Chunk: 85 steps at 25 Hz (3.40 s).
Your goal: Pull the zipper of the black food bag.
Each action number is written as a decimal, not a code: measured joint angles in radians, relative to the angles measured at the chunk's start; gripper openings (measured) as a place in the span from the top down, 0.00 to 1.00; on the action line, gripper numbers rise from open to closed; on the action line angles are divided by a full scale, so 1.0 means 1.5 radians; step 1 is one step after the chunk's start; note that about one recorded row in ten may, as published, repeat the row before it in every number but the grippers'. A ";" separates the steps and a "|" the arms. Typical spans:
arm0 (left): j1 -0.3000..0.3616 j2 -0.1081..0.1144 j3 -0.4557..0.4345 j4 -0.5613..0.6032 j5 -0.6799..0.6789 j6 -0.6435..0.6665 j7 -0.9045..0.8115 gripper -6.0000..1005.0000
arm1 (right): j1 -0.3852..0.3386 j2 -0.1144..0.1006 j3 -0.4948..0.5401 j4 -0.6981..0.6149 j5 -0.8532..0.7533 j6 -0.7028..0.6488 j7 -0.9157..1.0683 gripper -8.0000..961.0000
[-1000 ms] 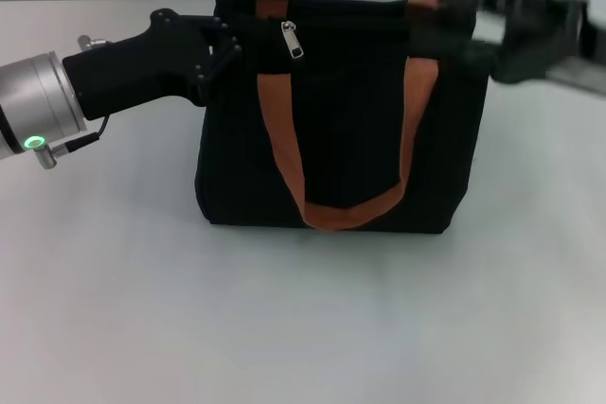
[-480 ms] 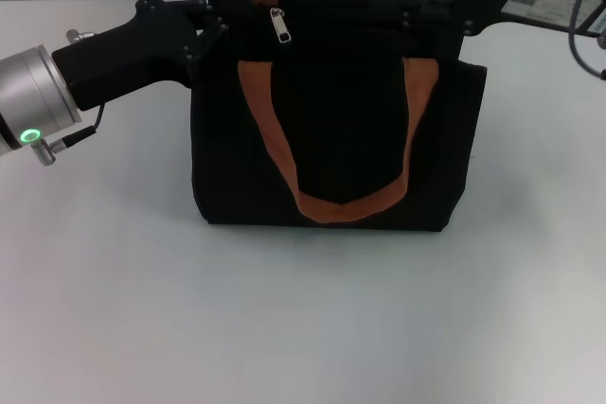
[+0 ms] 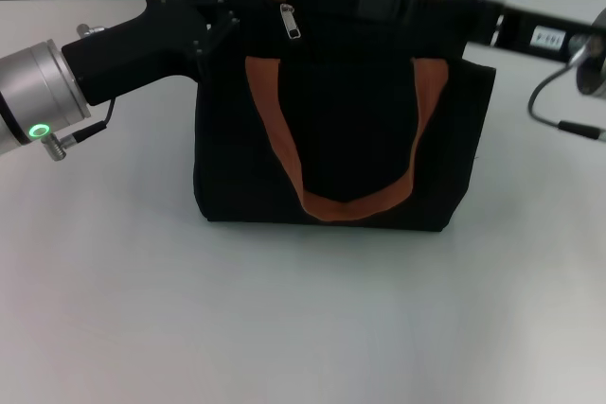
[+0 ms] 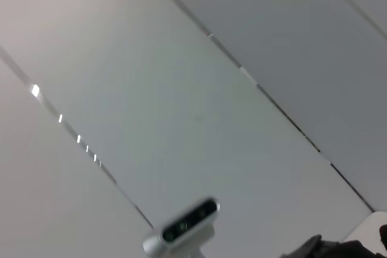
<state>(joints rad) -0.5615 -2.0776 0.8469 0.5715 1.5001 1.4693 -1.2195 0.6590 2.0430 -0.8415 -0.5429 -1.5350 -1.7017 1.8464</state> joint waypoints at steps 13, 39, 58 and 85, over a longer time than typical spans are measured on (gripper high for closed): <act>-0.034 -0.002 0.000 -0.034 -0.005 0.020 0.007 0.95 | -0.034 0.022 -0.003 -0.033 -0.018 0.046 -0.071 0.15; -0.045 -0.002 0.000 -0.045 -0.014 0.018 0.028 0.94 | 0.013 0.024 -0.038 -0.033 -0.029 0.106 0.062 0.15; -0.045 -0.002 0.000 -0.052 -0.021 0.016 0.044 0.94 | 0.034 0.023 -0.065 -0.009 -0.029 0.138 0.102 0.15; -0.045 -0.002 0.000 -0.052 -0.023 0.016 0.044 0.93 | 0.030 0.023 -0.066 -0.008 -0.023 0.138 0.098 0.22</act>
<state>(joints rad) -0.6289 -2.0800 0.8467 0.4931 1.4657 1.4926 -1.1535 0.7041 2.0769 -0.9401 -0.5553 -1.5687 -1.4947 1.9933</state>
